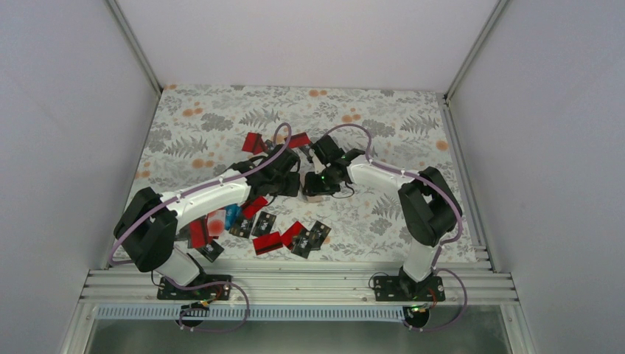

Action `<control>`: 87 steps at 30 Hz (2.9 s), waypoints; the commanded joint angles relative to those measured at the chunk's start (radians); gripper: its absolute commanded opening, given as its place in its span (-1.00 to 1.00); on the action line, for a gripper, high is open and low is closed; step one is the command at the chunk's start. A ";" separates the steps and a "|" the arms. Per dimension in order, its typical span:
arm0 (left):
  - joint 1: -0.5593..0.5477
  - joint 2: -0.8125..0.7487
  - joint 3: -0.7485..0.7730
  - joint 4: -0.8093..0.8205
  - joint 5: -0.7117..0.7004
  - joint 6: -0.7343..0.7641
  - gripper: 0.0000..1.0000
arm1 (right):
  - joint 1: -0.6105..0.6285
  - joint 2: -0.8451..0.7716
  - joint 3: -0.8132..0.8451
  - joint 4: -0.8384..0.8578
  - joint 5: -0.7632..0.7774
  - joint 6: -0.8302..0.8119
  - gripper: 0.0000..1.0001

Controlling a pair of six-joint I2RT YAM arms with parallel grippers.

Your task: Put the credit cards into the card holder

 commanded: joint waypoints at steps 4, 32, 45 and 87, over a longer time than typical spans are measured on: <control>0.000 -0.017 -0.015 -0.002 -0.013 -0.009 -0.95 | 0.008 -0.051 0.029 -0.049 0.098 -0.002 -0.31; 0.022 0.029 -0.043 0.034 -0.064 0.034 -0.95 | -0.027 -0.123 -0.019 -0.079 0.286 0.010 -0.91; 0.113 0.202 0.004 0.114 -0.048 0.165 -0.95 | -0.157 -0.174 -0.208 0.042 0.064 0.005 -0.92; -0.051 0.009 0.011 -0.210 -0.207 0.111 0.27 | -0.224 -0.258 -0.256 0.104 -0.121 -0.038 0.15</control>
